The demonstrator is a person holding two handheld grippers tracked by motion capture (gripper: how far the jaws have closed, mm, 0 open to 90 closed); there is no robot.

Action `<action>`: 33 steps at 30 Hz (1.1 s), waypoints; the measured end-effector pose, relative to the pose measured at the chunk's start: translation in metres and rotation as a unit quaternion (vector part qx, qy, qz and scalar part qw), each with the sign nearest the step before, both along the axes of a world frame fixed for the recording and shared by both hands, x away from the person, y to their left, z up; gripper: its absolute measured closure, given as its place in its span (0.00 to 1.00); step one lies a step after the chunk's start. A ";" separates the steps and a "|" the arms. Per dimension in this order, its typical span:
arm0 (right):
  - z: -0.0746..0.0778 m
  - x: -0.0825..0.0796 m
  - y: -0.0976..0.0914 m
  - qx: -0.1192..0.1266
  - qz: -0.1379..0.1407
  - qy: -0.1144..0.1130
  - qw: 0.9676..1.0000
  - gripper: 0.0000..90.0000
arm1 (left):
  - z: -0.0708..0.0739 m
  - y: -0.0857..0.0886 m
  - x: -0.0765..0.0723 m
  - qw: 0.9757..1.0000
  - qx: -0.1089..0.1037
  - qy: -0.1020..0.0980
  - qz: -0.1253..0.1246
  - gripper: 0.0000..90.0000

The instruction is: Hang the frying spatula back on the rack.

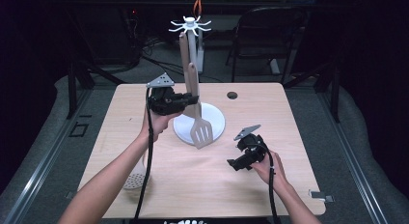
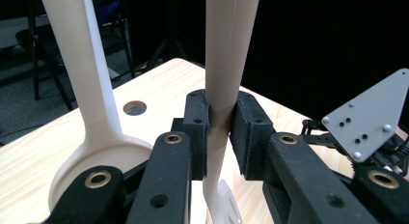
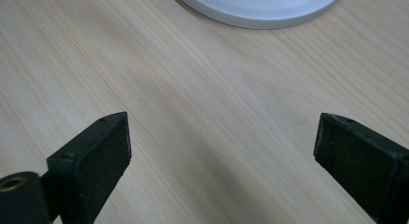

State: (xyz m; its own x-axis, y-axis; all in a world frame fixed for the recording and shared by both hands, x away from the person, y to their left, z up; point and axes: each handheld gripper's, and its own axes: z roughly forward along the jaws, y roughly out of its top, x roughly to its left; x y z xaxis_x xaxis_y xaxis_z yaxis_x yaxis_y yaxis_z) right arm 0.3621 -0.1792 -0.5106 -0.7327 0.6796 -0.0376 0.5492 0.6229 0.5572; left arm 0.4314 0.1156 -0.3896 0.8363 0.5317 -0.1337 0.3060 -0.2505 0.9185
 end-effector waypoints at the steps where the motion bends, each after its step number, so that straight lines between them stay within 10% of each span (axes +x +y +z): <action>1: 0.000 0.000 0.000 -0.002 0.000 0.000 1.000 0.06 | 0.001 0.000 0.001 1.000 0.001 0.000 0.000 0.86; 33: -0.001 0.001 -0.001 -0.006 0.003 -0.002 1.000 0.04 | 0.042 -0.019 0.030 1.000 0.000 -0.016 -0.008 0.86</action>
